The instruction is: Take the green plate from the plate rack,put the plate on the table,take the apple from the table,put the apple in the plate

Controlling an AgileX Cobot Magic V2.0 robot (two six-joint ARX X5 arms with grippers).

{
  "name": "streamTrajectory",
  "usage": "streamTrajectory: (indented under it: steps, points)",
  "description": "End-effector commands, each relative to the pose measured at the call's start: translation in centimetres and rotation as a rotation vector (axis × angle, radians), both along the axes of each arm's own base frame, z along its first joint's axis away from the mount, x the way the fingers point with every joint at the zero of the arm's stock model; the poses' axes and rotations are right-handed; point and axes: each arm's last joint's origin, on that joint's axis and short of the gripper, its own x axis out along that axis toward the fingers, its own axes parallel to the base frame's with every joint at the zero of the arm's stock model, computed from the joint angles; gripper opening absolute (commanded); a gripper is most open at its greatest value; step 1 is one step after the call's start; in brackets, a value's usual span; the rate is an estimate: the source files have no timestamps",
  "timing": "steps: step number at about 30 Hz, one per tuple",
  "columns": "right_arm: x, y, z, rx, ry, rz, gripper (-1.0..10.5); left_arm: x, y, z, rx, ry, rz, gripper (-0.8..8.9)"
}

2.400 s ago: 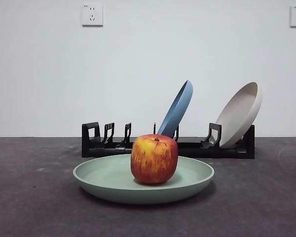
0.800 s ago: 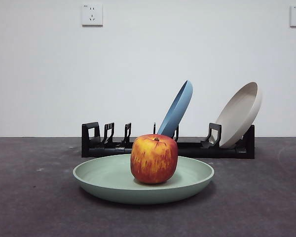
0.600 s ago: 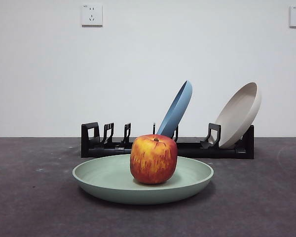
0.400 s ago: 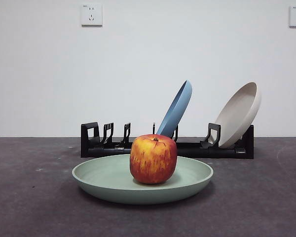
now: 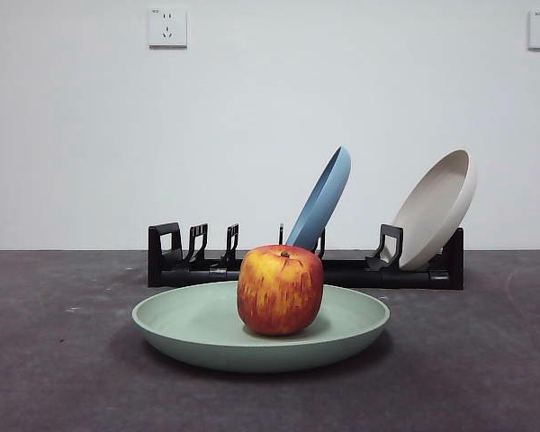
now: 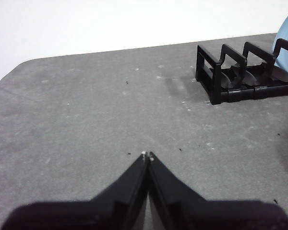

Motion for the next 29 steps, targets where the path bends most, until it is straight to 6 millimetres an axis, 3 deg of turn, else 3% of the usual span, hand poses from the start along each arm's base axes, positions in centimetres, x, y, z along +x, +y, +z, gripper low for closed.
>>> streamTrajectory:
  steps: [1,5,13,29]
  points:
    - [0.8,-0.2,-3.4,0.026,-0.009,-0.032,0.0,0.1,0.0,-0.4,-0.007,0.007,0.002,-0.03]
    - [1.4,-0.4,-6.8,0.046,-0.024,-0.069,0.0,0.1,0.0,-0.4,-0.007,0.007,0.002,-0.03]
    - [1.4,-0.6,-10.5,0.045,-0.008,-0.093,0.0,0.1,0.0,-0.4,-0.007,0.007,0.002,-0.03]
    - [1.4,-0.6,-12.4,0.041,0.073,-0.093,0.0,0.1,0.0,-0.4,-0.007,0.007,0.002,-0.04]
